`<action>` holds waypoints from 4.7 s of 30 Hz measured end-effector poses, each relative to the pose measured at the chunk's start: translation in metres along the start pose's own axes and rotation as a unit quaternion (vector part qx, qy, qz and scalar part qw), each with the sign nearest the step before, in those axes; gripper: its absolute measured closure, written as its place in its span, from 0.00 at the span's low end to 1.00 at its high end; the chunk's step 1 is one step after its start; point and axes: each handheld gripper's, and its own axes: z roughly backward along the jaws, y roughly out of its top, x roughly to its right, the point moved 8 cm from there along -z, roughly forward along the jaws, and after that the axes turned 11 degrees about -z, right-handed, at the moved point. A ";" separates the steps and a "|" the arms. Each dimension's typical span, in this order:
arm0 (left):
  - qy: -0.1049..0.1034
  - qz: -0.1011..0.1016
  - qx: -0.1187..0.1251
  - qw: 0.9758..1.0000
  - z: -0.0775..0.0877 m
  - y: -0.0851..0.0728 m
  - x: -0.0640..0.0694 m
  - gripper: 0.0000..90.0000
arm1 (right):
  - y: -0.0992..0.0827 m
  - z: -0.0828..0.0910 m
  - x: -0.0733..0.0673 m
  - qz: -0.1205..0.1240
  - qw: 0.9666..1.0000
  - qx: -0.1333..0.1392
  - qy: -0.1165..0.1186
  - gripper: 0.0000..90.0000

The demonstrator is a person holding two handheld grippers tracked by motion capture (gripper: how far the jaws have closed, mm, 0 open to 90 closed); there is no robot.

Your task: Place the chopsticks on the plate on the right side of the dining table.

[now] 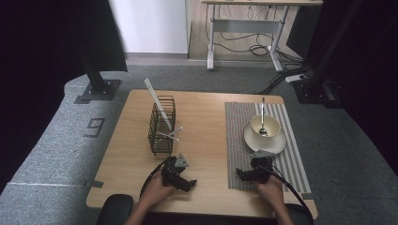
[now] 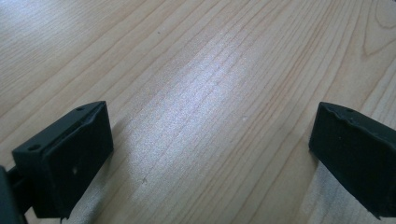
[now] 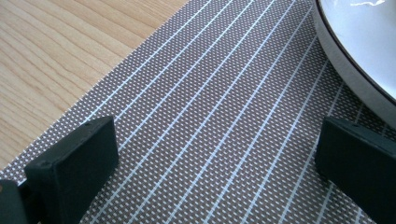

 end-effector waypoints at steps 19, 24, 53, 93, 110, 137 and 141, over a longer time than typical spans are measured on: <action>0.002 0.002 0.000 1.000 0.000 0.000 0.000 0.00 | 0.000 0.000 0.000 0.000 1.000 0.000 0.000 0.00; 0.002 0.002 0.000 1.000 0.000 0.000 0.000 0.00 | 0.000 0.001 0.000 0.002 1.000 -0.008 0.006 0.00; 0.001 0.002 -0.001 1.000 0.000 0.000 0.000 0.00 | 0.059 0.038 -0.054 0.041 0.992 0.011 0.115 0.05; 0.001 0.002 -0.001 1.000 0.000 0.000 0.000 0.00 | 0.168 0.041 -0.158 0.122 0.969 0.020 0.212 0.14; 0.001 0.002 -0.001 1.000 0.000 0.000 0.000 0.00 | 0.198 0.038 -0.192 0.111 0.960 0.028 0.255 0.29; 0.001 0.003 0.000 1.000 0.000 0.000 0.000 0.00 | 0.207 0.019 -0.223 0.160 0.952 0.027 0.260 0.89; 0.001 0.003 0.000 1.000 0.000 0.000 0.000 0.00 | 0.209 0.020 -0.224 0.175 0.953 0.032 0.247 0.91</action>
